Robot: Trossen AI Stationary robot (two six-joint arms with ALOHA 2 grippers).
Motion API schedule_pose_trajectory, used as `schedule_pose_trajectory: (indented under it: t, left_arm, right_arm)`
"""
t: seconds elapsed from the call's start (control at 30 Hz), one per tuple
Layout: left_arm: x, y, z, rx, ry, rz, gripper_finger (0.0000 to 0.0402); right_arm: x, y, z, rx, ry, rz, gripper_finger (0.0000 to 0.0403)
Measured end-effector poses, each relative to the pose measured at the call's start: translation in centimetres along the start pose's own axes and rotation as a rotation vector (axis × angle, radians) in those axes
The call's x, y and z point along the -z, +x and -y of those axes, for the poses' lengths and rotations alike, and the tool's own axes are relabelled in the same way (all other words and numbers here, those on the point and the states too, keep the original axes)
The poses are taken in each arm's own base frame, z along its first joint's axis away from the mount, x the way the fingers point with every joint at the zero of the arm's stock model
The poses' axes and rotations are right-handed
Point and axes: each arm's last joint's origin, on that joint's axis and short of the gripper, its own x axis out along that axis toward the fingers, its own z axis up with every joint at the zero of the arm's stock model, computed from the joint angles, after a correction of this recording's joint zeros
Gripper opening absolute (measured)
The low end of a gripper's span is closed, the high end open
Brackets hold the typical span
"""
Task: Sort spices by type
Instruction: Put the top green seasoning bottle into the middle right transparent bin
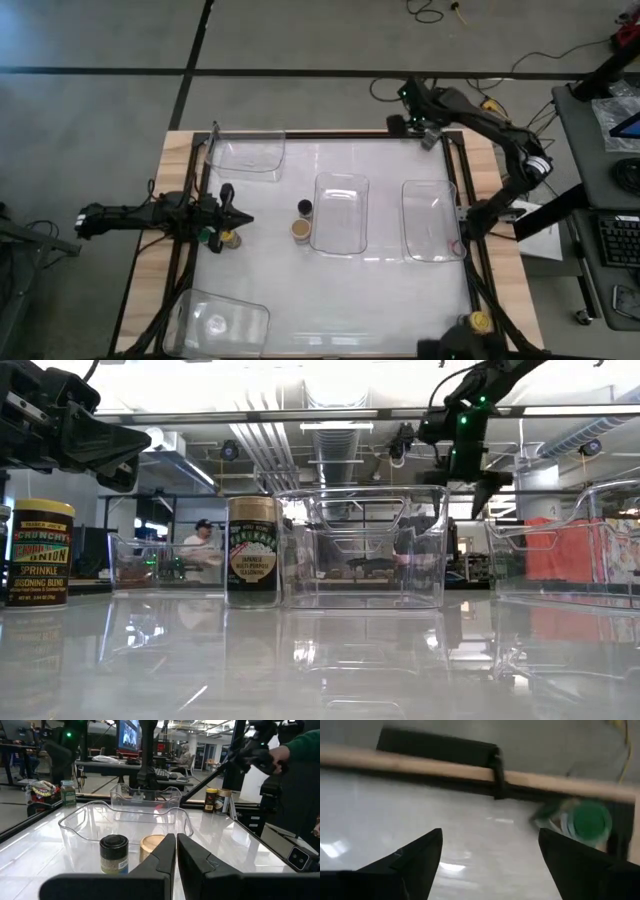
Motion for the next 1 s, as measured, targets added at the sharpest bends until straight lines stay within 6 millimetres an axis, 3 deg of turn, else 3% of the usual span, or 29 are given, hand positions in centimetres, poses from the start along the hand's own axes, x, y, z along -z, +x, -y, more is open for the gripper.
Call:
schedule_pose_trajectory:
  t: [0.1,0.37,0.63,1.0]
  left_arm:
    - [0.0,0.0,0.0,0.000,0.000,0.000,0.0002]
    - [0.0,0.0,0.0,0.000,0.000,0.000,0.0002]
    - [0.0,0.0,0.0,0.000,0.000,0.000,0.0002]
    - [0.0,0.0,0.0,0.001,0.000,0.000,0.0002]
  right_arm:
    - [-0.3,0.4,1.0,0.044,0.211,-0.024,0.0321]
    - [0.0,0.8,2.8,0.230,0.449,-0.012,0.0324]
    - [-0.7,1.5,3.5,0.273,0.560,0.069,0.0346]
    - [-0.7,4.9,3.3,0.373,0.668,0.046,0.0353]
